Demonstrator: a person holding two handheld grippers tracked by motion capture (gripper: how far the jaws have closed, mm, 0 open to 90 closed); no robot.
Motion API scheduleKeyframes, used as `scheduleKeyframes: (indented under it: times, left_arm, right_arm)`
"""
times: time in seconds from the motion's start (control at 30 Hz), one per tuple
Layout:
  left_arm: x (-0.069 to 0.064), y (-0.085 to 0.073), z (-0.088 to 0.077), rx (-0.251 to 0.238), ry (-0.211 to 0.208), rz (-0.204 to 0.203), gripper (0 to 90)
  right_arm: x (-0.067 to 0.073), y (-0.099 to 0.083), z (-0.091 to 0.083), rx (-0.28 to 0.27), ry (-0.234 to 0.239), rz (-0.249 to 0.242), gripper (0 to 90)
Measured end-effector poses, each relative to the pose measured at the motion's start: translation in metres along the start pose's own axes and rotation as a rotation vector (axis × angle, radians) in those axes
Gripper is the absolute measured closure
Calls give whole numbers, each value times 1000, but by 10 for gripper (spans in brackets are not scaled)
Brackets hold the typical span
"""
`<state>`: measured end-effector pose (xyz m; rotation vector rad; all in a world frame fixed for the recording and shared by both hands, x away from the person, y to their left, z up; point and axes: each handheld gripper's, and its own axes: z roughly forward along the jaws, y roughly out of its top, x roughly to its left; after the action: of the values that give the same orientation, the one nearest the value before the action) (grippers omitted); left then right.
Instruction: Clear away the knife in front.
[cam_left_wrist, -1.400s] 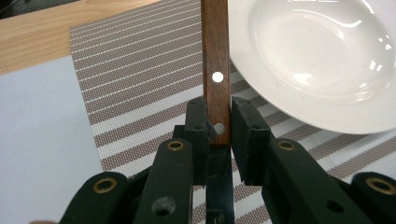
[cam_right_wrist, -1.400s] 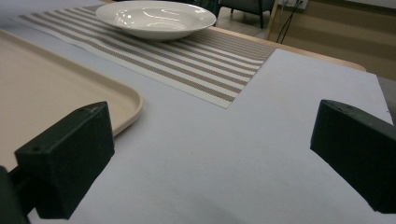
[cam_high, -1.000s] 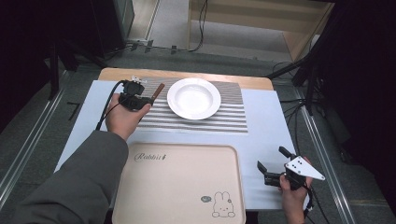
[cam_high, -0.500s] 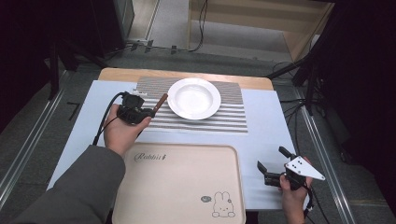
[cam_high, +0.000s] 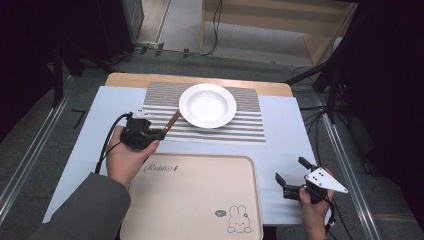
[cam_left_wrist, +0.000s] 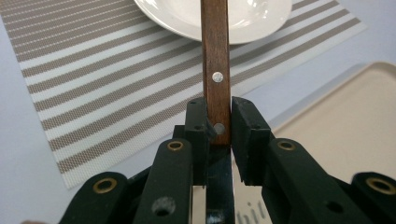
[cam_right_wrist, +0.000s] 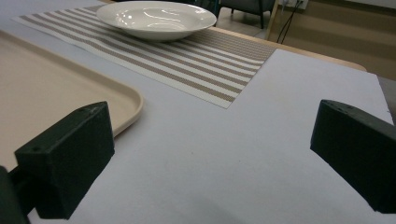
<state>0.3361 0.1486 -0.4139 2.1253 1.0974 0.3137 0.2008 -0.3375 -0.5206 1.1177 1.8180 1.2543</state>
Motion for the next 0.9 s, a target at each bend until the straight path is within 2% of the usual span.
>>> scheduleKeyframes:
  times: [0.13, 0.17, 0.37, 0.9]
  left_arm:
    - [-6, -9, -3, 5, -15, 8, 763]
    - [-10, -15, -5, 1, -26, -3, 763]
    - [-19, -34, -10, 6, -29, -3, 763]
    - [-26, -78, -17, 31, -34, -50, 763]
  right_arm:
    - [0, 0, 0, -1, 0, 0, 0]
    - [0, 0, 0, 0, 1, 0, 0]
    - [0, 0, 0, 0, 1, -1, 0]
    - [0, 0, 0, 1, -2, -1, 0]
